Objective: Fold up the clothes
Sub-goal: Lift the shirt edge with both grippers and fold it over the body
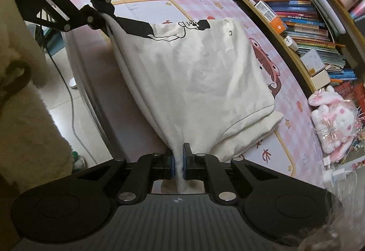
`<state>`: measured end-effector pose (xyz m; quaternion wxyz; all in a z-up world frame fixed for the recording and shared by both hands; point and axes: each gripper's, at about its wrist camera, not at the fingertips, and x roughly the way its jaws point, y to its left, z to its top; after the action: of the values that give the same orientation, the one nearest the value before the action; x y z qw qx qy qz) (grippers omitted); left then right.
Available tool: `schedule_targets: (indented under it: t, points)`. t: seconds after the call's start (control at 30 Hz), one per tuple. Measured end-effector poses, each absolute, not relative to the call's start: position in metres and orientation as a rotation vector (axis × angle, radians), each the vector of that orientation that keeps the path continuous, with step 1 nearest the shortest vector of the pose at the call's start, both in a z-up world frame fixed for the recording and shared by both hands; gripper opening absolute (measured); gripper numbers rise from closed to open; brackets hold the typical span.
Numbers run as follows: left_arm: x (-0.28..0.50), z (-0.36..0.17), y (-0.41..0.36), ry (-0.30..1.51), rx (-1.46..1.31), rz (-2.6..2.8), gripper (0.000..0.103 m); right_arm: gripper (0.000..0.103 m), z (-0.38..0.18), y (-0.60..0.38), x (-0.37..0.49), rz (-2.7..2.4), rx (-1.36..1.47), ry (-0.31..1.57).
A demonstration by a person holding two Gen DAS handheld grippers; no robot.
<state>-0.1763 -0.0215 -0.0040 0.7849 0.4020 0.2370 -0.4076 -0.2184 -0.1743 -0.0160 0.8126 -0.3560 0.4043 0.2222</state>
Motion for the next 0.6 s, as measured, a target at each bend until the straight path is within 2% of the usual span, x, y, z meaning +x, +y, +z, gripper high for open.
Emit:
schedule_targets:
  t: [0.4, 0.6]
  points:
    - [-0.132, 0.057, -0.032, 0.335, 0.785, -0.722, 0.006, 0.006, 0.056, -0.188, -0.197, 0.35, -0.694, 0.715]
    - [-0.092, 0.065, -0.05, 0.326, 0.733, -0.642, 0.006, 0.006, 0.078, -0.203, -0.167, 0.324, -0.696, 0.642]
